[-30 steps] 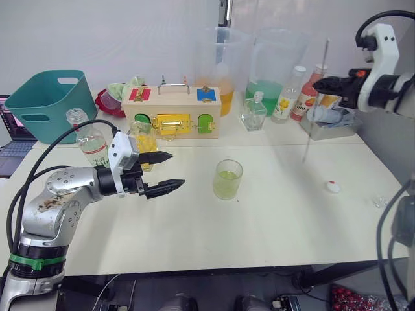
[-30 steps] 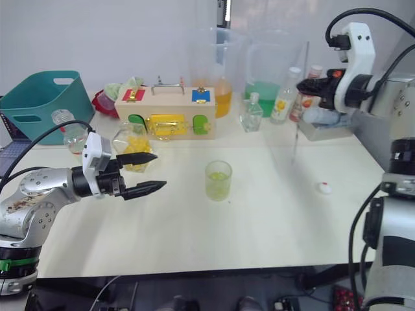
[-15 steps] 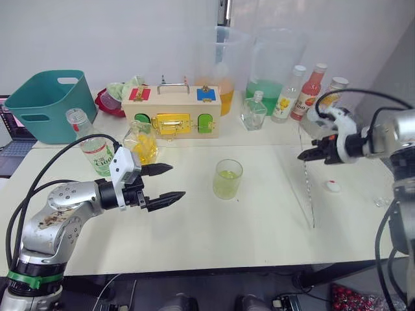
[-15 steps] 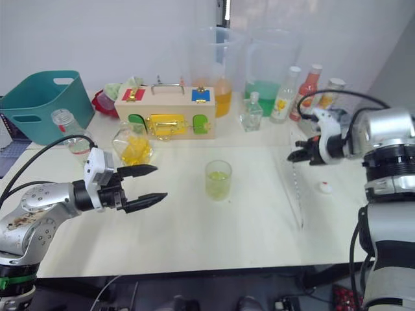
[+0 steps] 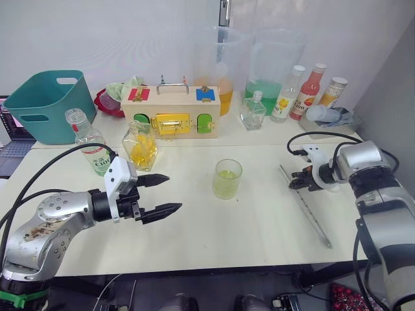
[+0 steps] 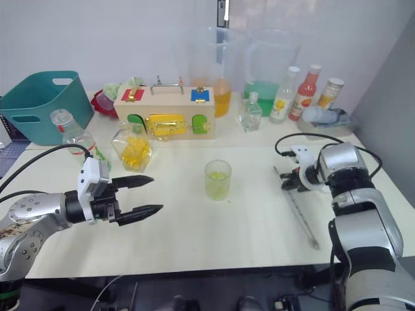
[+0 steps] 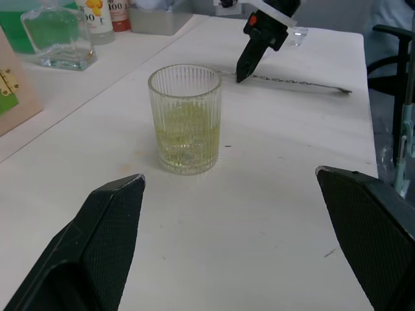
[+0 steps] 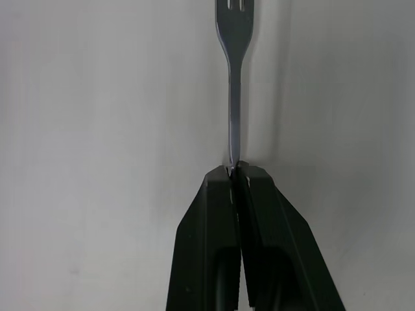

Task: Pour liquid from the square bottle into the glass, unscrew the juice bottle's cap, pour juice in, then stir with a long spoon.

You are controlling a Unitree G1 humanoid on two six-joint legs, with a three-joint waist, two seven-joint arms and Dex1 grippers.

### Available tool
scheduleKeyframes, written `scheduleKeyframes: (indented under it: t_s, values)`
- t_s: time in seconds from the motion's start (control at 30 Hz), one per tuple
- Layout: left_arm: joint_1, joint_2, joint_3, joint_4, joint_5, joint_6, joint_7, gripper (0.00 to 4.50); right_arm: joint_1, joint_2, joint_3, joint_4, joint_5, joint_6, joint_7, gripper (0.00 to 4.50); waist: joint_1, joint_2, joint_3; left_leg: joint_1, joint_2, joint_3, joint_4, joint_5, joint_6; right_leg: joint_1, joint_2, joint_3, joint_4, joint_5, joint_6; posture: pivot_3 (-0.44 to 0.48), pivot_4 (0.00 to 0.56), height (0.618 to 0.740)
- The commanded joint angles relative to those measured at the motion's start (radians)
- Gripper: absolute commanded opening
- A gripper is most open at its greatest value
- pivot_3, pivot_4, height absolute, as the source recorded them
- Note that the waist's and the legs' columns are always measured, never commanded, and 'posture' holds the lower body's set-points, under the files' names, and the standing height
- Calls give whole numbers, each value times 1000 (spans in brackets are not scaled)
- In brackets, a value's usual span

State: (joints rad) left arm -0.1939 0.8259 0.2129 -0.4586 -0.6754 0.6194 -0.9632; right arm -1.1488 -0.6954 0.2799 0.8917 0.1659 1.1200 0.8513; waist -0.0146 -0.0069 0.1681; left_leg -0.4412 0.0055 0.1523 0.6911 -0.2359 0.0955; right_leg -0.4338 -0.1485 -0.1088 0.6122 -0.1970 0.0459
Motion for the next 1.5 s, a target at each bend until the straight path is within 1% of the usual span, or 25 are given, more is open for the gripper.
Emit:
scheduleKeyframes:
  t_s: [0.03,0.13,0.23,0.27,0.3,0.33,0.43,0.5,0.57,0.63,0.7,0.8,0.9,0.97,1.0,1.07,1.13,1.3,1.5]
  values:
    - [7,23,10,-28,-6,-8,-16,4500,-15,3,-38,31,-26,-15,-20,1320,0,0,0,0,0,0,0,0,0,0,0,0,0,0,0,0,150,740]
    - [-1,34,10,-10,0,-14,-25,4500,-24,-12,-48,20,-36,-13,-11,2358,1,0,0,0,0,0,0,0,-1,0,0,0,0,0,0,0,150,740]
    - [-13,55,16,31,21,-21,-35,4500,-8,-68,-57,-49,-56,-90,-1,3375,4,0,0,0,0,0,0,0,-1,0,0,0,0,0,0,0,150,740]
    - [-11,66,25,40,23,-27,-46,4500,8,-91,-67,-73,-55,-125,15,3684,5,1,0,0,-1,0,0,0,-1,-1,0,0,0,0,0,0,150,740]
    - [-8,74,32,46,23,-33,-54,4500,19,-104,-74,-89,-53,-145,27,4094,4,1,0,0,-1,0,0,0,-1,-1,0,0,0,0,0,0,150,740]
    - [-3,87,43,60,40,-44,-51,4500,57,-134,-103,-126,-35,-207,63,4416,3,0,0,0,-1,0,0,0,-1,-1,0,0,0,0,0,0,150,740]
    - [26,115,69,97,88,-75,-43,4500,158,-196,-196,-210,13,-377,145,4465,0,0,0,0,0,1,-1,0,-1,-1,0,0,-1,0,0,0,150,740]
    - [63,123,96,123,111,-95,-43,4500,225,-227,-254,-259,31,-487,171,4465,-1,1,0,0,0,1,-2,0,-1,-2,1,0,-1,0,0,0,150,740]
    - [85,123,112,136,118,-110,-45,4500,269,-239,-285,-299,42,-534,189,4465,-3,1,0,0,1,4,-3,0,-1,-3,1,1,-1,0,0,0,150,740]
    - [116,106,140,220,185,-199,-19,4500,386,-263,-372,-400,111,-578,260,4465,-3,1,0,1,2,6,-3,0,-1,-4,1,2,-1,0,0,0,150,740]
    - [129,97,152,275,225,-254,-3,4500,458,-277,-417,-463,146,-586,295,4465,-1,1,0,2,3,6,-4,0,-1,-3,1,2,-1,0,0,0,150,740]
    - [153,95,146,368,288,-357,-8,4500,546,-228,-513,-504,166,-741,237,4465,-1,1,0,2,3,8,-4,0,-2,-3,0,3,-1,1,-1,0,150,740]
    - [135,63,169,426,274,-408,-6,4500,630,-201,-567,-535,151,-871,194,4465,6,1,0,2,3,9,-4,0,-2,-4,-1,3,-1,2,-2,0,150,740]
    - [122,58,175,467,275,-415,-4,4500,680,-190,-599,-535,185,-959,253,4465,11,1,0,2,3,9,-4,-1,-3,-5,-1,4,-1,2,-3,0,150,740]
    - [121,56,178,480,275,-418,-4,4500,695,-193,-608,-526,212,-973,301,4465,11,1,0,2,3,9,-4,-1,-3,-5,-1,4,-1,2,-3,0,150,740]
    - [123,51,185,495,271,-422,-3,4500,722,-202,-616,-506,222,-1030,352,4465,10,1,0,2,4,10,-4,-1,-3,-5,-1,4,-1,2,-3,0,150,740]
    - [130,43,198,510,265,-426,-1,4500,747,-204,-621,-496,220,-1063,362,4465,6,1,0,2,4,10,-4,-1,-2,-4,-1,4,-1,2,-3,0,150,740]
    - [182,29,227,578,303,-492,14,4500,836,-207,-659,-496,279,-1006,401,4465,2,1,0,3,5,10,-4,0,-2,-4,0,4,-1,2,-3,0,150,740]
    - [230,-1,267,606,302,-533,52,4500,896,-189,-690,-480,275,-1054,374,4465,4,0,0,3,6,10,-4,-1,-2,-5,-2,4,-1,3,-4,0,150,740]
